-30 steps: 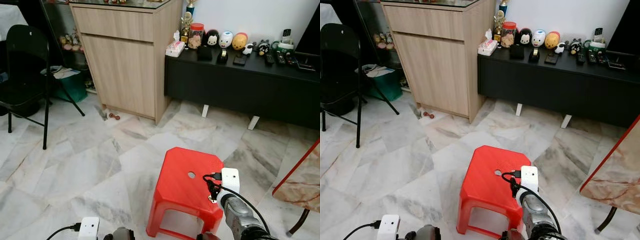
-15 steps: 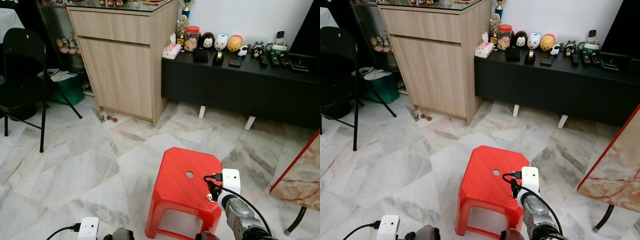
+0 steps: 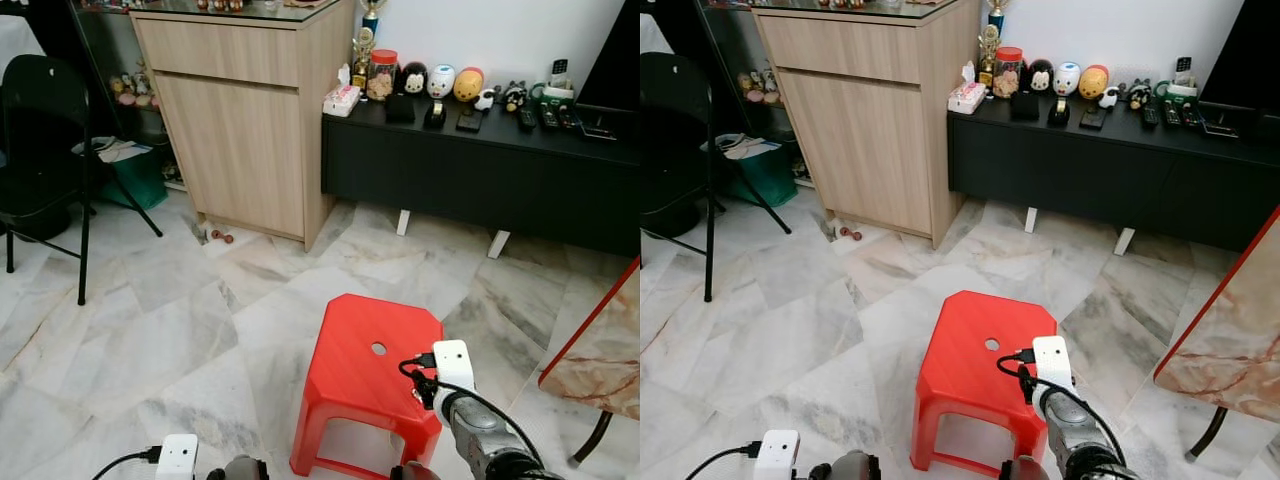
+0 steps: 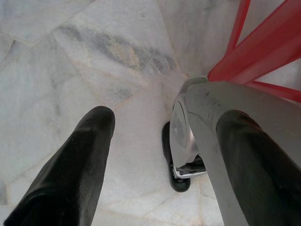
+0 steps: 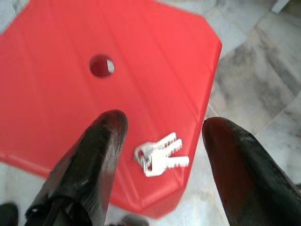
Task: Hang keys on a hook
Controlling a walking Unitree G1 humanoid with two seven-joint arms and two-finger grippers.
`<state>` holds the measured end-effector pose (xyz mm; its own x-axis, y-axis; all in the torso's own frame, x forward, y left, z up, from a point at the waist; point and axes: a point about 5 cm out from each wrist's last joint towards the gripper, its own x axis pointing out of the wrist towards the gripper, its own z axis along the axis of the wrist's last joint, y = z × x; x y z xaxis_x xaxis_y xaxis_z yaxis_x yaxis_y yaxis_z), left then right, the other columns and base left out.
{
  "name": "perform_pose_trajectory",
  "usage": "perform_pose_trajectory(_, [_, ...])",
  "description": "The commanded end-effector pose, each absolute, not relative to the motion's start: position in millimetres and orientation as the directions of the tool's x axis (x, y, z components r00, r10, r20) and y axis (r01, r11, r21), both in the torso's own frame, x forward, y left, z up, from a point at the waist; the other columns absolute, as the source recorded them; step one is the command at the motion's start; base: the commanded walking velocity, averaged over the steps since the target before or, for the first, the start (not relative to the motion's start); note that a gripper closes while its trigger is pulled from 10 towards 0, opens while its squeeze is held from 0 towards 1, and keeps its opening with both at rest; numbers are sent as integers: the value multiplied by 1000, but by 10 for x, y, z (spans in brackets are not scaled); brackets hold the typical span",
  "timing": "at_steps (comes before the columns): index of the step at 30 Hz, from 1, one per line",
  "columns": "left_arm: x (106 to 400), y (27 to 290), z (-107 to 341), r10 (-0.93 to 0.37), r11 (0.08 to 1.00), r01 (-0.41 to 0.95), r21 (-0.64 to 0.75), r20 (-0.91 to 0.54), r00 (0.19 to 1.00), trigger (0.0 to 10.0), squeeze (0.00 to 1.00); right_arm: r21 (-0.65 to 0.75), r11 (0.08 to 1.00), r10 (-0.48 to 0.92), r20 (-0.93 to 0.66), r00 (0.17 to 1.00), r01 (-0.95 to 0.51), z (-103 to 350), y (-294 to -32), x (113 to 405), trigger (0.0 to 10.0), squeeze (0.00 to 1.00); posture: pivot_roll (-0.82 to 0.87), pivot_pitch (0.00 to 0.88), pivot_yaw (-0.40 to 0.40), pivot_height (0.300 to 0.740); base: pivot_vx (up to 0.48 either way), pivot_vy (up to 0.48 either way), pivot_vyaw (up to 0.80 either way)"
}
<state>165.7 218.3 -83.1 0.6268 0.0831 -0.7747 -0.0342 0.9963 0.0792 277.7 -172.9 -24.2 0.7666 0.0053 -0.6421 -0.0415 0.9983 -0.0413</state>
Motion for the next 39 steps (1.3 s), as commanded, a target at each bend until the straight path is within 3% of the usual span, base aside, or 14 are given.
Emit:
perform_pose_trajectory(1, [1394,2072,-968,40,998,23,63,-839,542,10000,0,11,1000,2,-575,818,6,-98,-1728,2926,10000,0,85,38,-53,634,0,0,0])
perform_pose_trajectory(8, [1287,2091,-988,43,997,25,67,-834,550,10000,0,68,998,48,-549,834,-12,-122,-1567,2895,10000,0,96,91,-70,634,0,0,0])
perform_pose_trajectory(16, [1194,2047,-999,27,998,23,50,-813,581,10000,0,86,996,13,-518,855,37,-141,-1645,2844,10000,0,91,148,-70,634,0,0,0])
perform_pose_trajectory(29, [1253,2041,-979,42,999,-3,50,-799,600,10000,0,94,995,14,-512,859,39,-197,-1635,2760,10000,0,87,120,-75,634,0,0,0])
perform_pose_trajectory(39, [1376,2047,-936,41,999,0,52,-780,624,10000,0,95,994,0,-511,860,56,-198,-1652,2757,10000,0,84,94,-65,634,0,375,0])
